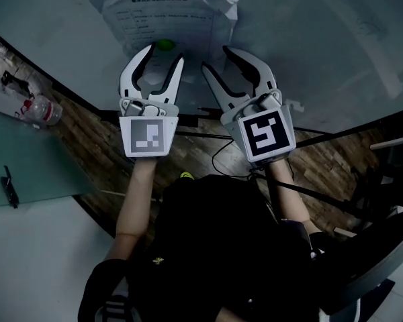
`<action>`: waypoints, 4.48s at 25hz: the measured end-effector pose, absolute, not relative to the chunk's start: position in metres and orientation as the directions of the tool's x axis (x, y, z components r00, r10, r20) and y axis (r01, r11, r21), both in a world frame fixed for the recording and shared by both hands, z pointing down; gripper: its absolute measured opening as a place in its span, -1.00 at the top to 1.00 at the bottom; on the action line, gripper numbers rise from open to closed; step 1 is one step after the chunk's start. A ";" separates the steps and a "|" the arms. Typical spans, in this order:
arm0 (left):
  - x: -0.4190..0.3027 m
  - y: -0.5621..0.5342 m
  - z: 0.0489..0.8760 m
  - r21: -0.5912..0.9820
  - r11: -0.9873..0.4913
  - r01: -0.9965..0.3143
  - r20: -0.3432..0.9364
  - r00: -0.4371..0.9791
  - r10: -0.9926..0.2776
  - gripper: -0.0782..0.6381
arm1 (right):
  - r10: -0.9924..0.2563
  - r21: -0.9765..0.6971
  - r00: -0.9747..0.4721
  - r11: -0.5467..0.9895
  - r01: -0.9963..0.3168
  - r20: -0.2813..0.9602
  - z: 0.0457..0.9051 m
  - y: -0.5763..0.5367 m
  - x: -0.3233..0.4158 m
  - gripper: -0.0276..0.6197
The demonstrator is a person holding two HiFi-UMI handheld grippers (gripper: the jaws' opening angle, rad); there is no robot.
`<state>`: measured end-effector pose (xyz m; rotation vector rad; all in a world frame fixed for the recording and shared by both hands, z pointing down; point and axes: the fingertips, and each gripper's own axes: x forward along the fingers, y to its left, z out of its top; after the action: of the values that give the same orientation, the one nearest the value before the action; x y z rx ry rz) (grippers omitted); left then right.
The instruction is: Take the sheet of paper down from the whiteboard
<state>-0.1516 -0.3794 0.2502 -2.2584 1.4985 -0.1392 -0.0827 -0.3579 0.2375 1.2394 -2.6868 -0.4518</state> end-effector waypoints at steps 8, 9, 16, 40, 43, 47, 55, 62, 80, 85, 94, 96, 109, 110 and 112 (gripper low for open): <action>-0.151 -0.389 0.250 -0.423 -0.284 -0.861 -0.155 0.377 -0.913 0.24 | -0.800 0.361 -0.600 0.564 -0.743 0.013 0.235 -0.366 -0.075 0.43; -0.152 -0.390 0.250 -0.429 -0.279 -0.859 -0.155 0.374 -0.914 0.25 | -0.802 0.364 -0.597 0.560 -0.744 0.013 0.235 -0.366 -0.074 0.43; -0.153 -0.391 0.249 -0.469 -0.239 -0.850 -0.162 0.348 -0.923 0.28 | -0.816 0.390 -0.578 0.531 -0.752 -0.005 0.228 -0.369 -0.071 0.43; -0.154 -0.392 0.253 -0.525 -0.180 -0.832 -0.165 0.307 -0.937 0.45 | -0.833 0.449 -0.550 0.467 -0.762 -0.068 0.202 -0.371 -0.065 0.43; -0.154 -0.392 0.251 -0.525 -0.181 -0.832 -0.173 0.312 -0.934 0.45 | -0.831 0.452 -0.551 0.467 -0.760 -0.069 0.199 -0.371 -0.066 0.43; -0.154 -0.392 0.251 -0.518 -0.189 -0.834 -0.176 0.320 -0.931 0.46 | -0.829 0.440 -0.557 0.482 -0.758 -0.050 0.203 -0.372 -0.070 0.43; -0.154 -0.391 0.251 -0.503 -0.203 -0.840 -0.172 0.328 -0.929 0.46 | -0.814 0.414 -0.579 0.512 -0.752 -0.045 0.205 -0.372 -0.077 0.44; -0.155 -0.390 0.251 -0.501 -0.211 -0.839 -0.175 0.337 -0.925 0.45 | -0.820 0.421 -0.570 0.498 -0.758 -0.057 0.204 -0.375 -0.080 0.55; -0.155 -0.390 0.253 -0.510 -0.223 -0.831 -0.177 0.356 -0.918 0.45 | -0.855 0.442 -0.509 0.421 -0.792 -0.097 0.202 -0.380 -0.076 0.83; -0.155 -0.390 0.251 -0.507 -0.222 -0.833 -0.185 0.356 -0.916 0.45 | -0.853 0.440 -0.513 0.426 -0.790 -0.094 0.202 -0.380 -0.076 0.83; -0.153 -0.385 0.253 -0.506 -0.245 -0.827 -0.173 0.376 -0.911 0.45 | -0.853 0.428 -0.514 0.432 -0.794 -0.092 0.200 -0.380 -0.074 0.83; -0.151 -0.383 0.249 -0.506 -0.248 -0.826 -0.183 0.384 -0.905 0.45 | -0.853 0.423 -0.514 0.433 -0.796 -0.093 0.200 -0.380 -0.074 0.83; -0.163 -0.367 0.236 -0.428 -0.280 -0.859 -0.210 0.396 -0.894 0.45 | -0.846 0.412 -0.524 0.444 -0.795 -0.097 0.199 -0.380 -0.074 0.84; -0.164 -0.366 0.237 -0.407 -0.293 -0.865 -0.209 0.400 -0.892 0.45 | -0.846 0.411 -0.525 0.446 -0.795 -0.097 0.199 -0.380 -0.074 0.84; -0.166 -0.365 0.237 -0.375 -0.308 -0.874 -0.208 0.403 -0.891 0.45 | -0.844 0.406 -0.528 0.451 -0.795 -0.097 0.199 -0.380 -0.073 0.84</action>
<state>-0.1663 -0.3654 0.2366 -2.2371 1.5107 -0.0541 -0.0735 -0.3796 0.1995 1.4598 -2.5731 -0.6216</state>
